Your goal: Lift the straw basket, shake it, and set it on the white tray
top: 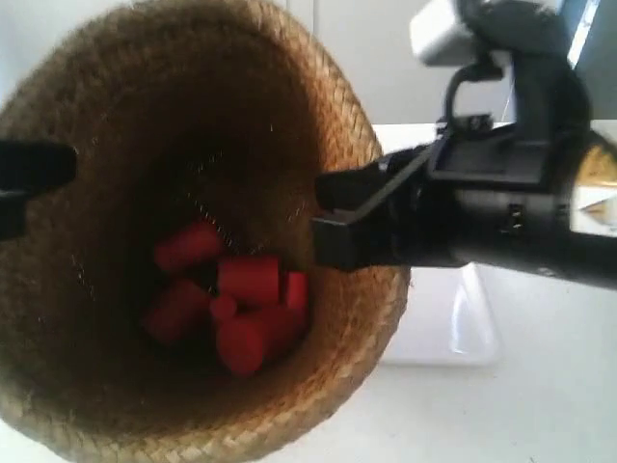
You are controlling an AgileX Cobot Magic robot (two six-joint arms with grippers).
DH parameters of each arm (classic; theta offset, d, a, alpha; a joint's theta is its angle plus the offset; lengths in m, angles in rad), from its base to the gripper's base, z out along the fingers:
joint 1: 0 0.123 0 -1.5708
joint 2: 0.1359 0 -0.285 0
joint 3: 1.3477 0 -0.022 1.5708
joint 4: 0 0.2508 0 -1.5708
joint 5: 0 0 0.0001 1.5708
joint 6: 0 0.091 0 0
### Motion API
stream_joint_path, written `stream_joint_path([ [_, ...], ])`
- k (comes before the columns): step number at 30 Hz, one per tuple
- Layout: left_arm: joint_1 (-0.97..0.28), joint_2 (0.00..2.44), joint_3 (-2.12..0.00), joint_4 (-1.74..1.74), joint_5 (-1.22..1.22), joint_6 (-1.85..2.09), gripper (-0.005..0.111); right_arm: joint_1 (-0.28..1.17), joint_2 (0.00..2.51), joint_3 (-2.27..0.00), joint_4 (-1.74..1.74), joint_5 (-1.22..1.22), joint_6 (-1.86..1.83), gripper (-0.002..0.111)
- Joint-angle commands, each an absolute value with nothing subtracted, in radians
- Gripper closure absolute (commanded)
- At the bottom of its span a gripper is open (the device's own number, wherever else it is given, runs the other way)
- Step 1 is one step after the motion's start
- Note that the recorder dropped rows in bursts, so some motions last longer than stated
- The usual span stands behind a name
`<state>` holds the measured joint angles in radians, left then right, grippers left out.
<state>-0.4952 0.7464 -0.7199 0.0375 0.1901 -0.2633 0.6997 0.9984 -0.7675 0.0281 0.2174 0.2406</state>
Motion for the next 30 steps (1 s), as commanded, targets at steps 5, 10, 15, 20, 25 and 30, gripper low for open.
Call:
stream_joint_path([
  [5, -0.465, 0.797, -0.724, 0.033, 0.131, -0.296, 0.107, 0.631, 1.051, -0.778, 0.028, 0.160, 0.240, 0.108],
  [10, -0.503, 0.711, -0.757, 0.073, 0.119, -0.183, 0.107, 0.697, 0.928, -0.775, 0.011, 0.054, 0.176, 0.108],
  [15, -0.461, 0.863, -0.702, 0.046, 0.179, -0.249, 0.107, 0.618, 1.109, -0.751, 0.043, 0.130, 0.235, 0.108],
  [20, -0.529, 0.755, -0.791, 0.000, 0.237, -0.202, 0.107, 0.728, 0.972, -0.815, 0.071, 0.184, 0.208, 0.108],
  [25, -0.472, 0.832, -0.705, 0.068, 0.123, -0.186, 0.107, 0.675, 1.062, -0.754, -0.010, 0.042, 0.179, 0.108],
  [30, -0.484, 0.818, -0.792, -0.065, 0.262, -0.218, 0.107, 0.682, 1.068, -0.818, 0.055, 0.223, 0.247, 0.108],
])
